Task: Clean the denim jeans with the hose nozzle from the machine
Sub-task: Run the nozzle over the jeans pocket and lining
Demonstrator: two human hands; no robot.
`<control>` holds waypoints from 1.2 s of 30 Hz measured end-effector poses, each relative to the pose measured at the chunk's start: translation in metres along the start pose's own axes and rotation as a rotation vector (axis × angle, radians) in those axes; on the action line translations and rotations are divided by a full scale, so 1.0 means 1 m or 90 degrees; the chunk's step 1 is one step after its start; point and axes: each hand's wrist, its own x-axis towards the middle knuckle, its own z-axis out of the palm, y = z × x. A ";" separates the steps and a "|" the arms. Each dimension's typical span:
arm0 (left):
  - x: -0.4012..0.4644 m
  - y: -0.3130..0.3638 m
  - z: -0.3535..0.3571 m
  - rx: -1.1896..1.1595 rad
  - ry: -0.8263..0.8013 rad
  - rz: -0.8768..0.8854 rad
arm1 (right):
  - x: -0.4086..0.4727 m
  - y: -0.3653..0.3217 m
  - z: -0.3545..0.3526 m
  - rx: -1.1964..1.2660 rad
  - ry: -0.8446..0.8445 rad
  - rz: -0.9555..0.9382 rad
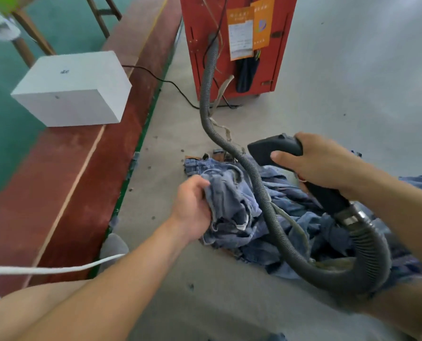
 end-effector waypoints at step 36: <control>-0.008 -0.019 0.004 0.116 -0.185 0.015 | -0.024 -0.008 0.021 -0.074 -0.167 -0.060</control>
